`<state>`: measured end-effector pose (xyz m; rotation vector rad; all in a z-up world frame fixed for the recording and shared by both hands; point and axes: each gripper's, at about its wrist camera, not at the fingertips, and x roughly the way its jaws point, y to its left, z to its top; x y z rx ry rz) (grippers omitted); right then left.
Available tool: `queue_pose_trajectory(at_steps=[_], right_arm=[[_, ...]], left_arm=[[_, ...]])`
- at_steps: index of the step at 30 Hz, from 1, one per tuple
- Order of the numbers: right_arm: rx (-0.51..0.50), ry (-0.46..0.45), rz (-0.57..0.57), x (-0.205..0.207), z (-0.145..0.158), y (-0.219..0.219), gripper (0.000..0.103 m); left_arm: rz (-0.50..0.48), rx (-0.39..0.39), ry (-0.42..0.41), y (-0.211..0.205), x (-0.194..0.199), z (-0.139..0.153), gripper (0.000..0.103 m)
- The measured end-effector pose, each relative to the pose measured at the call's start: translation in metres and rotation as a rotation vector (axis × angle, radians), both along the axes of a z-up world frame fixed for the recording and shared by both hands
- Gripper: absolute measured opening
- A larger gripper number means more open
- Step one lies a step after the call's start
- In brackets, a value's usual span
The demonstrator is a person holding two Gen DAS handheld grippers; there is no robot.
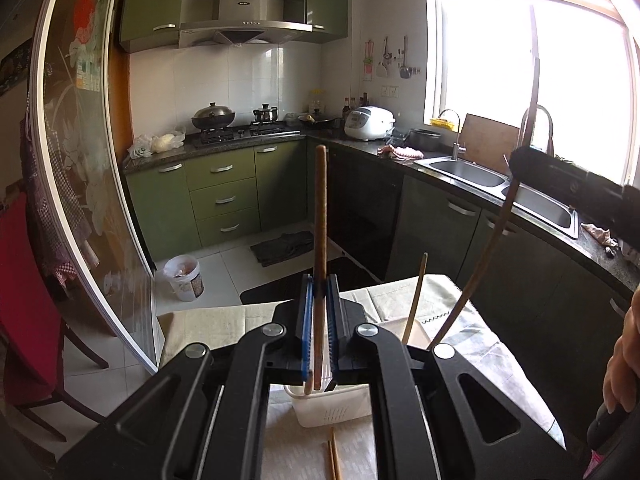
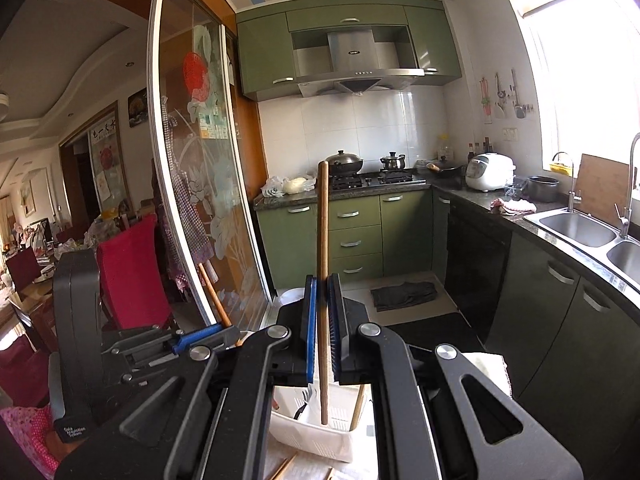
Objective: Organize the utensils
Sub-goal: 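Lower both chopsticks into the white holder and open both grippers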
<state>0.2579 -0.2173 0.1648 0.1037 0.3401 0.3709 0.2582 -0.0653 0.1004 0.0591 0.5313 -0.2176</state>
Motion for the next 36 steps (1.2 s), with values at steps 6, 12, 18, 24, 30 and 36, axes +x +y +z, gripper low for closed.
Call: queue_pose_trajectory(at_steps=[6,12,18,24,30,36], right_arm=[[-0.010,0.045,-0.031,0.028,-0.023,0.006,0.007],[-0.039,0.105,-0.032,0.046,-0.056,0.013,0.007],[-0.064,0.153,-0.022,0.051,-0.085,0.022,0.007],[-0.081,0.190,-0.023,0.052,-0.104,0.023,0.007],[-0.082,0.192,-0.024,0.043,-0.106,0.020,0.007],[-0.069,0.186,-0.033,0.015,-0.101,0.008,0.011]], left_arm=[[-0.011,0.017,0.059,0.002,0.006,-0.023,0.007],[-0.016,0.023,0.059,0.002,0.004,-0.022,0.023],[-0.023,0.017,0.035,0.004,-0.005,-0.014,0.042],[-0.045,-0.009,0.031,0.006,-0.026,-0.006,0.042],[-0.072,-0.002,0.077,0.012,-0.048,-0.013,0.043],[-0.081,0.011,0.176,0.021,-0.068,-0.038,0.047]])
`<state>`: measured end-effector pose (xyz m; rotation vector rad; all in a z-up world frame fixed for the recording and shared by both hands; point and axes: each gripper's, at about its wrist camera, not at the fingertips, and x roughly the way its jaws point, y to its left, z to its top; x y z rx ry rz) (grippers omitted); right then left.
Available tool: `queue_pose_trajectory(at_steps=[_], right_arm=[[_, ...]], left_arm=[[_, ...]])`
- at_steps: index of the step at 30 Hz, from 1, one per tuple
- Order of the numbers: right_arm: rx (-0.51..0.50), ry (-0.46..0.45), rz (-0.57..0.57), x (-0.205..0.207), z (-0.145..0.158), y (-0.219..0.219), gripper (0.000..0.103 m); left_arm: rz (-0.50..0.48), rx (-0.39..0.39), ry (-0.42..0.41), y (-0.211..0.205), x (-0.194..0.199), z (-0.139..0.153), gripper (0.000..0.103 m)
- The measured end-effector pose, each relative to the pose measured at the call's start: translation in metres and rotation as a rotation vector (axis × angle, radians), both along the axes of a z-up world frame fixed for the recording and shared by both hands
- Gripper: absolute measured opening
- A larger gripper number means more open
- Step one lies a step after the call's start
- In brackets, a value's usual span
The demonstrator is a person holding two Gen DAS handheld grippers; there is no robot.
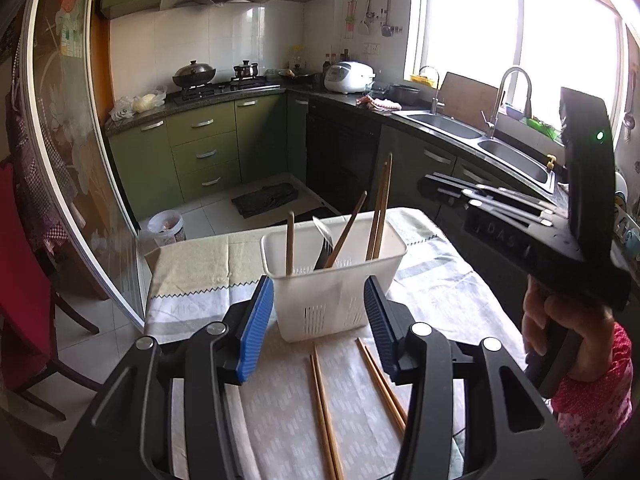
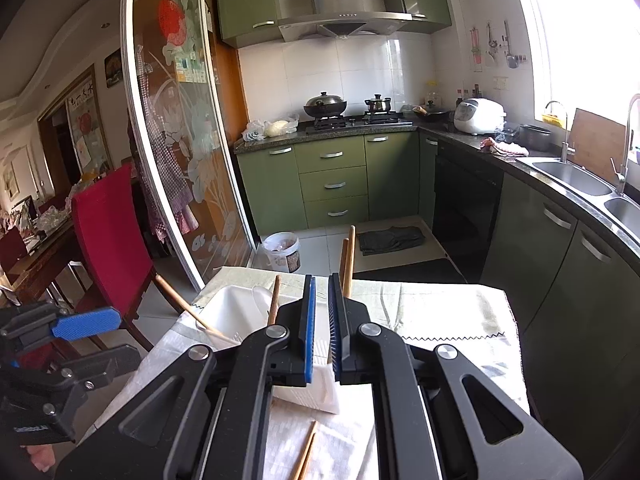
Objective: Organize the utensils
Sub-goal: 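Lower both chopsticks into the white holder and open both grippers, then grasp another wooden chopstick with the left gripper while the right gripper reaches toward chopsticks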
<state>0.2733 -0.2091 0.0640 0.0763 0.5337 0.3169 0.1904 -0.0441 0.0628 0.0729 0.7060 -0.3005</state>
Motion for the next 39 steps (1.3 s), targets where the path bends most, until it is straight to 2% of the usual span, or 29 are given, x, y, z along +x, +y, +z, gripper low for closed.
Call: queue_pose_trajectory(at_steps=[3,8,10,13,14,16,21,35,39], right_arm=[[-0.003,0.018,-0.007,-0.022,-0.004,-0.013,0.014],[-0.008,0.093,-0.002,-0.057,-0.032,-0.034,0.020],[-0.019,0.131,0.003,-0.066,-0.046,-0.039,0.022],[-0.030,0.187,0.012,-0.076,-0.068,-0.045,0.023],[-0.027,0.206,0.013,-0.077,-0.075,-0.048,0.023],[-0.023,0.249,0.020,-0.078,-0.091,-0.050,0.031],[-0.011,0.313,0.025,-0.078,-0.116,-0.053,0.031],[0.002,0.333,0.035,-0.072,-0.112,-0.052,0.031],[-0.010,0.345,0.042,-0.071,-0.115,-0.049,0.031]], left_arm=[[-0.018,0.035,0.099,-0.003,-0.006,-0.031,0.047],[-0.020,0.086,0.317,0.000,0.004,-0.101,0.047],[-0.004,0.098,0.373,0.002,0.011,-0.122,0.036],[0.017,0.101,0.436,0.006,0.019,-0.145,0.031],[0.023,0.105,0.446,0.006,0.021,-0.151,0.031],[0.029,0.115,0.469,0.005,0.024,-0.159,0.030],[0.036,0.103,0.526,0.005,0.030,-0.175,0.027],[0.029,0.138,0.553,-0.016,0.044,-0.186,0.021],[0.030,0.150,0.561,-0.019,0.048,-0.190,0.010]])
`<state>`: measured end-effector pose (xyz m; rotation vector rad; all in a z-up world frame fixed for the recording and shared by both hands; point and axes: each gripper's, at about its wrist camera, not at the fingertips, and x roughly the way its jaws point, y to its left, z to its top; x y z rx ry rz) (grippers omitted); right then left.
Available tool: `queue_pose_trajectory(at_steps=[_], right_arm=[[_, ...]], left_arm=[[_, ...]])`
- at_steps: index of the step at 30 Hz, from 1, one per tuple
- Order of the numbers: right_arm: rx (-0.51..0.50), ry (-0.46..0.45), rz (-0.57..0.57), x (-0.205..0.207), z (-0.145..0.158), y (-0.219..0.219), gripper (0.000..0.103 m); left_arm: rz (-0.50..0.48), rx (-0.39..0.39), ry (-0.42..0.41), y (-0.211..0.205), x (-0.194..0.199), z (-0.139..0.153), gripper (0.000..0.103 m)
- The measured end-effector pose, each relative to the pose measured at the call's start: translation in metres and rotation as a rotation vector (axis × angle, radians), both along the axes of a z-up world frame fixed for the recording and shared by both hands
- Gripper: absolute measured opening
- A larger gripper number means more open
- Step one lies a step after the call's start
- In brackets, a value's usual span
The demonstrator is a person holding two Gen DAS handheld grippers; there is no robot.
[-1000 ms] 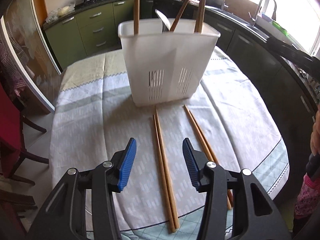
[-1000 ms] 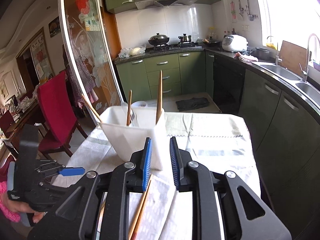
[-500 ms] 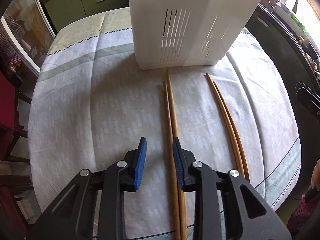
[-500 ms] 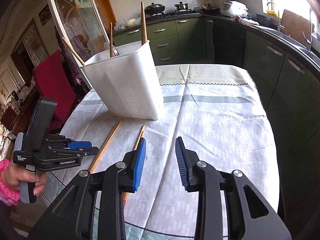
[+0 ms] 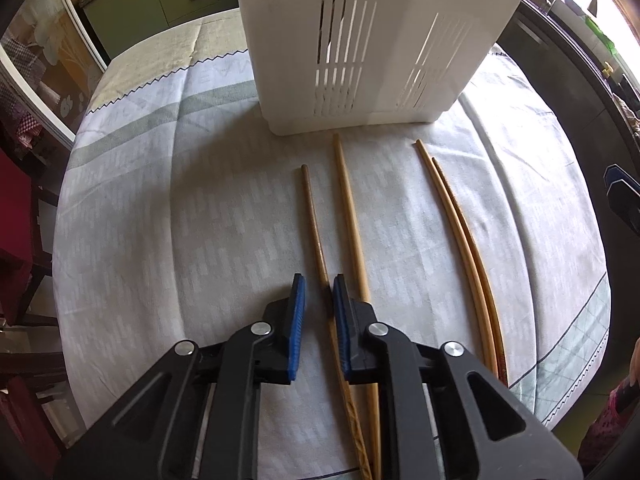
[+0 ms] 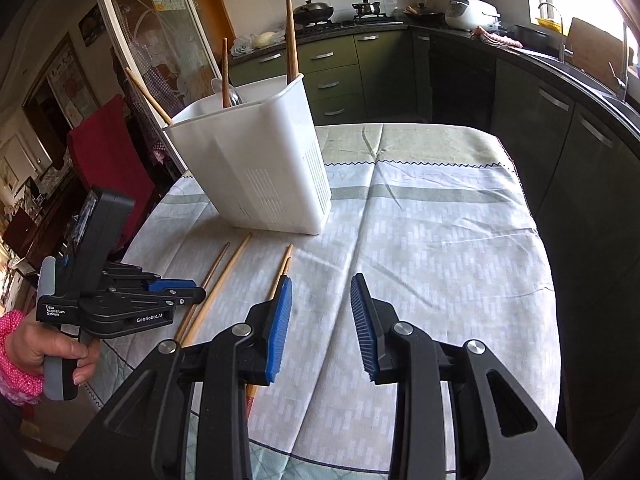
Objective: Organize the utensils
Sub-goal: 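Grasp another wooden chopstick with the left gripper while the right gripper reaches toward chopsticks, then close the right gripper on a wooden chopstick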
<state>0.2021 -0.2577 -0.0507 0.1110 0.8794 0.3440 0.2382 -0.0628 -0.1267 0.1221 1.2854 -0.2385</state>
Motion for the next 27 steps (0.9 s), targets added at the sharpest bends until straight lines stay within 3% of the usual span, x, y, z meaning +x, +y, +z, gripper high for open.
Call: queue_pose_trajectory(at_steps=[5,15,27], right_arm=[[-0.029,0.038,0.048,0.004,-0.009,0.016,0.035],[-0.101,0.213,0.148,0.029,-0.056,0.064,0.035],[-0.185,0.236,0.151,0.032,-0.076,0.079,0.035]], left_arm=[[0.010,-0.004,0.009,0.009,0.001,-0.003,0.007],[0.031,0.008,0.000,0.030,0.005,-0.002,0.007],[0.020,0.000,-0.014,0.030,-0.002,-0.003,0.007]])
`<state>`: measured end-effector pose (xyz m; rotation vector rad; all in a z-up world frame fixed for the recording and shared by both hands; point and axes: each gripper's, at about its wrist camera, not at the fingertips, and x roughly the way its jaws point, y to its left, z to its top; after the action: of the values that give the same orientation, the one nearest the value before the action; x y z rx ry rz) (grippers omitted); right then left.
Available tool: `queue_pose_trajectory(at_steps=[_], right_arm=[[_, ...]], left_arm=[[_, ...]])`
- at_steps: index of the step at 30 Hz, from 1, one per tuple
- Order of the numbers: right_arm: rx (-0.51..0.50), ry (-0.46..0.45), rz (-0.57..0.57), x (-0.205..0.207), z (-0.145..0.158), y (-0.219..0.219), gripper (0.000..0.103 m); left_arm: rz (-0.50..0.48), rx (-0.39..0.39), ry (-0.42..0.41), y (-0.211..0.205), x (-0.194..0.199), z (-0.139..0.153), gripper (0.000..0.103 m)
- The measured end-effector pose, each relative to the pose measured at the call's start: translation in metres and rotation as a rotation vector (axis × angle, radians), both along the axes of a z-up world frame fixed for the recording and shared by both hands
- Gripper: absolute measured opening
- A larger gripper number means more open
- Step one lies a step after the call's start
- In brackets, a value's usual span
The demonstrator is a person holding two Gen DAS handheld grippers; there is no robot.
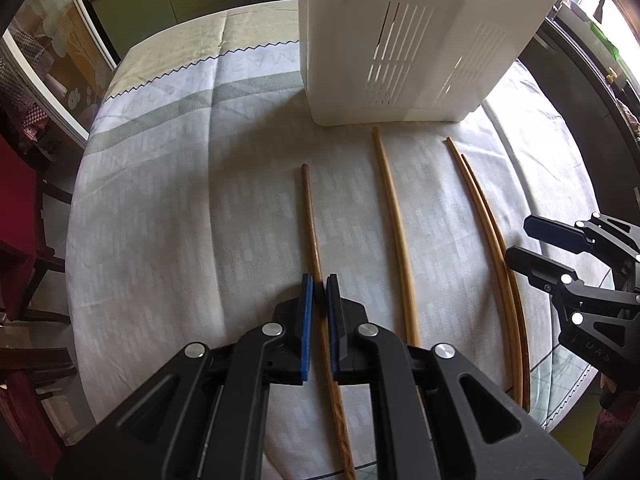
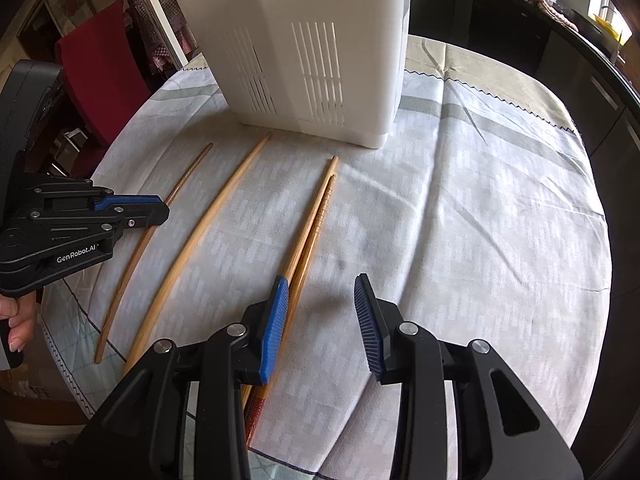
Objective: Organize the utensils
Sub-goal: 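Close the right gripper on a wooden chopstick, then lift both chopsticks upright with the left and right grippers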
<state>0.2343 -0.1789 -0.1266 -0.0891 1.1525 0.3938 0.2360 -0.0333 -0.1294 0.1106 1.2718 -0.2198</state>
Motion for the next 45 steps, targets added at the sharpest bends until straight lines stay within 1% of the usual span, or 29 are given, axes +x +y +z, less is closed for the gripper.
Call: queue_pose_trajectory(at_steps=[5,8,12,15,19,21,27,29,32,33,36,45], right_arm=[[-0.029,-0.017,0.009,-0.003,0.000,0.000,0.035],[-0.075,-0.038,-0.015,-0.004,0.003,-0.007,0.035],[-0.050,-0.033,-0.040,0.000,0.007,-0.018,0.035],[-0.040,-0.019,-0.022,0.001,0.005,-0.011,0.035],[-0.064,-0.014,0.003,0.001,0.001,0.003,0.035],[-0.090,-0.008,0.009,-0.001,-0.004,0.010,0.029],[-0.116,-0.012,0.014,-0.002,-0.004,0.015,0.026],[-0.103,0.002,0.013,0.001,-0.004,0.015,0.025],[-0.094,0.012,0.000,0.007,-0.004,0.011,0.013],[-0.086,0.016,-0.003,0.009,-0.004,0.009,0.011],[-0.082,0.018,-0.005,0.010,-0.003,0.007,0.008],[-0.070,0.023,-0.006,0.013,-0.004,0.004,0.008]], left_arm=[[0.000,0.002,-0.004,-0.002,-0.002,0.000,0.007],[-0.001,0.002,-0.005,-0.001,-0.002,0.000,0.007],[-0.002,0.002,-0.008,-0.002,-0.002,0.000,0.007],[-0.004,0.005,-0.009,-0.003,-0.002,0.000,0.007],[-0.008,0.007,-0.011,-0.003,-0.003,0.000,0.007],[-0.009,0.008,-0.011,-0.003,-0.003,0.001,0.007],[-0.016,0.017,-0.012,-0.004,-0.003,0.001,0.008],[-0.016,0.019,-0.012,-0.005,-0.003,0.000,0.008],[-0.017,0.019,-0.009,-0.005,-0.004,0.000,0.008],[-0.017,0.018,-0.007,-0.005,-0.003,0.000,0.008],[-0.015,0.016,0.003,-0.005,-0.001,0.000,0.008],[-0.020,0.020,0.026,-0.007,0.007,0.001,0.008]])
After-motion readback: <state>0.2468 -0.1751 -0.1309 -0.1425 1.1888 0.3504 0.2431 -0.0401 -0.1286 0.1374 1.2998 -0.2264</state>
